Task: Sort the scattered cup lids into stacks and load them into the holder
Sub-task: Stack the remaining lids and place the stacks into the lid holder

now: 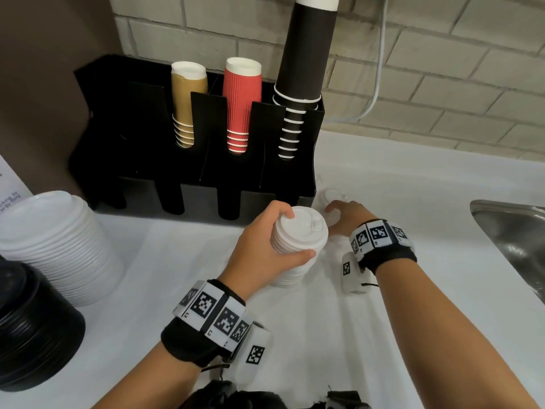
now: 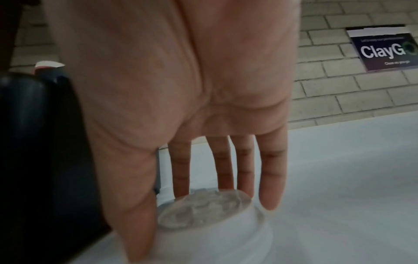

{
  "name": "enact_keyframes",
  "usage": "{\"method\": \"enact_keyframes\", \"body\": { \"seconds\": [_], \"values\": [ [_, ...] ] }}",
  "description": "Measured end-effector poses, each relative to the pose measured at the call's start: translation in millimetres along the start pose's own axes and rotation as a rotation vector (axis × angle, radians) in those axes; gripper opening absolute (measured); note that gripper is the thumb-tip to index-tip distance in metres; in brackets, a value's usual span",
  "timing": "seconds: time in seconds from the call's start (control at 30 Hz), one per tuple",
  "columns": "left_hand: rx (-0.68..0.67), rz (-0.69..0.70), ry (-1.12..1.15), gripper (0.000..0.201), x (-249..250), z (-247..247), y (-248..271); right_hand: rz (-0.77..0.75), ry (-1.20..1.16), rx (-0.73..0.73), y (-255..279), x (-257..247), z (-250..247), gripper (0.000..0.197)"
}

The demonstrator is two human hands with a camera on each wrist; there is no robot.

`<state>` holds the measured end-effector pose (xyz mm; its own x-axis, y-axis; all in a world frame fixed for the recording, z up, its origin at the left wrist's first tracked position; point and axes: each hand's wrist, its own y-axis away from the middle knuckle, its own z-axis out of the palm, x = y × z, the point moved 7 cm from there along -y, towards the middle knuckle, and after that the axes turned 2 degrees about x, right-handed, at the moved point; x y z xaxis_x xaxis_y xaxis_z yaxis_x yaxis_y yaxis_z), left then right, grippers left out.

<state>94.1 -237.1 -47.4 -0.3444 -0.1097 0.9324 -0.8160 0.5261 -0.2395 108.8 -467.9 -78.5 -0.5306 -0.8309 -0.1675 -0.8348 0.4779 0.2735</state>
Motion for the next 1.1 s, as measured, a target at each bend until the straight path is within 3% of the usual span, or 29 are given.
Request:
{"method": "enact_keyframes", "body": {
  "seconds": [0.13, 0.23, 0.33, 0.4, 0.5, 0.6, 1.0, 1.1],
  "values": [
    [0.008, -0.021, 0.005, 0.062, -0.7, 0.6, -0.3, 0.03, -0.108, 0.034, 7.8, 8.8, -13.7, 0.055],
    [0.029, -0.048, 0.018, 0.083, -2.9, 0.0, -0.3, 0.025, -0.439, 0.148, 26.5, 16.9, -42.6, 0.047],
    [0.026, -0.061, 0.033, 0.092, -4.1, 1.4, 0.6, -0.08, -0.784, 0.183, 57.4, 7.8, -65.0, 0.036],
    [0.029, -0.063, 0.038, 0.094, -4.1, 1.5, 1.4, -0.198, -0.866, 0.126, 81.3, -11.1, -71.9, 0.032],
    [0.033, -0.063, 0.047, 0.096, -4.3, 1.6, 2.2, -0.375, -0.831, 0.078, 108.1, -39.5, -75.0, 0.031],
    [0.033, -0.058, 0.057, 0.097, -3.0, 2.0, 3.1, -0.457, -0.671, 0.128, 121.1, -57.3, -71.8, 0.039],
    [0.041, -0.054, 0.037, 0.097, 1.4, 2.0, 1.6, -0.497, -0.518, 0.169, 128.8, -76.2, -59.2, 0.048],
    [0.033, -0.038, 0.04, 0.089, 2.2, 2.2, 1.3, -0.511, -0.477, 0.196, 128.7, -77.1, -58.1, 0.051]
  ]
}}
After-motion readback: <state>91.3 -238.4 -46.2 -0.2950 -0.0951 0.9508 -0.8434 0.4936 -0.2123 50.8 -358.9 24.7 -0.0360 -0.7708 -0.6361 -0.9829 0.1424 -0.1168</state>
